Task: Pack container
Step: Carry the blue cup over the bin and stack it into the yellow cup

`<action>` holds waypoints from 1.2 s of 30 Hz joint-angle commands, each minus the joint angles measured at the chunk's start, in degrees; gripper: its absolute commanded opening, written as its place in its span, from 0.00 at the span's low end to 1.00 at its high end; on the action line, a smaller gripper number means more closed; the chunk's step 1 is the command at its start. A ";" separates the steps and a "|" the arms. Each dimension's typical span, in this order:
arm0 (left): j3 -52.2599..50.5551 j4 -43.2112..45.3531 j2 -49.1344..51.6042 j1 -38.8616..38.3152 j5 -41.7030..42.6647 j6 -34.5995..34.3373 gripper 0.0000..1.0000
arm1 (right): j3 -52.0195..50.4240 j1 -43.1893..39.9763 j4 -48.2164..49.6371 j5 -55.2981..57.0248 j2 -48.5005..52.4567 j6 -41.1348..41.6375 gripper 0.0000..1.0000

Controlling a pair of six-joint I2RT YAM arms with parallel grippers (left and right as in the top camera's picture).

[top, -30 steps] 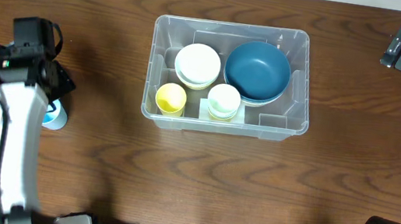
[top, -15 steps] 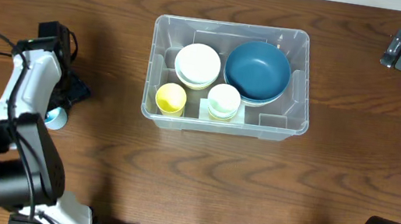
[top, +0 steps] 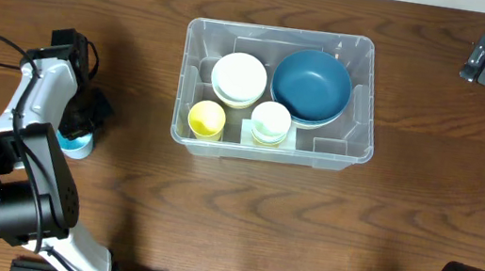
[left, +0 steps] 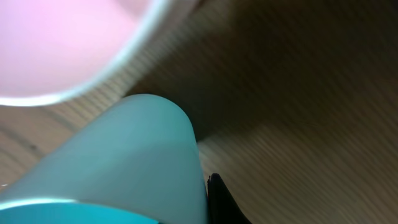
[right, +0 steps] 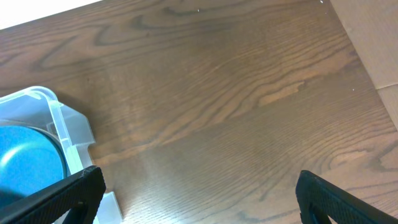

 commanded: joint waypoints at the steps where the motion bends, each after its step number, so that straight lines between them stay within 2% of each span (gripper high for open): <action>1: -0.02 -0.15 -0.04 -0.44 8.76 3.82 0.06 | 0.07 -0.11 -0.07 0.39 -0.07 0.63 0.99; 10: 0.00 -0.39 -7.41 -2.64 21.05 12.04 0.06 | 0.07 -0.11 -0.07 0.39 -0.07 0.63 0.99; 19: 0.00 0.74 -28.41 -7.13 24.17 13.00 0.06 | 0.07 -0.11 -0.07 0.39 -0.07 0.63 0.99; 27: 0.00 5.16 -42.27 -20.13 24.09 13.00 0.06 | 0.07 -0.09 -0.07 0.39 -0.07 0.63 0.99; 31: -0.02 7.06 -42.56 -28.35 23.21 13.86 0.06 | 0.07 -0.09 -0.07 0.39 -0.07 0.63 0.99; 36: -0.02 7.48 -38.07 -36.04 16.04 13.84 0.06 | 0.07 -0.09 -0.07 0.39 -0.07 0.63 0.99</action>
